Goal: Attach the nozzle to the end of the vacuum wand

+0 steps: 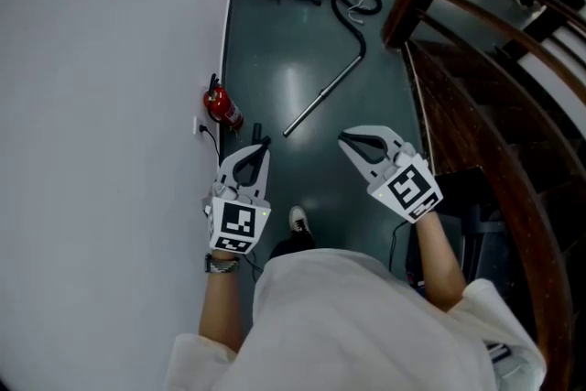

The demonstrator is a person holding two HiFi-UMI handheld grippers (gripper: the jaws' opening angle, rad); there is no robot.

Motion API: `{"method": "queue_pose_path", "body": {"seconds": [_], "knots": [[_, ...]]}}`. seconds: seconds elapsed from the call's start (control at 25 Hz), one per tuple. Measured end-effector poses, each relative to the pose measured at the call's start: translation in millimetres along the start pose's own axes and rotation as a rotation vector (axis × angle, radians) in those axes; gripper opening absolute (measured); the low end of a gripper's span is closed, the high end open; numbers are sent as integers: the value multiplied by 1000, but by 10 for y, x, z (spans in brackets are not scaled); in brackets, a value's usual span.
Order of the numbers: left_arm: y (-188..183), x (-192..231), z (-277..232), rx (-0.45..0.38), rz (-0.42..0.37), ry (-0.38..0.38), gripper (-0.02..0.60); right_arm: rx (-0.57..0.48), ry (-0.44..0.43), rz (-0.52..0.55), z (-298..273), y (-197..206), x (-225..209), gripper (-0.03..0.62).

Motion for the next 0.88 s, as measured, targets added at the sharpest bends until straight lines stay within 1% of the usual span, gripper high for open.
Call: {"method": "queue_pose_path", "body": {"seconds": [0.16,0.48,0.88], "knots": [[83,189,-61,5,7,8,-2,7,15,4,-197,-14,-72,29],[210,366,-103,25,17,23,-2,27,38,-4,-329,17,-95,29],[207,307,-284,46,46,15,-2,21,23,-13,-343,83,-311,30]]}}
Point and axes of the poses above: the fingertips, and each gripper's own axes: z backward along the fingers, x to its left, y out of its underside, the point moved 9 cm from there along z, backward along the fingers, and after that the axes turned 7 degrees about -x, right-handed, at the moved point
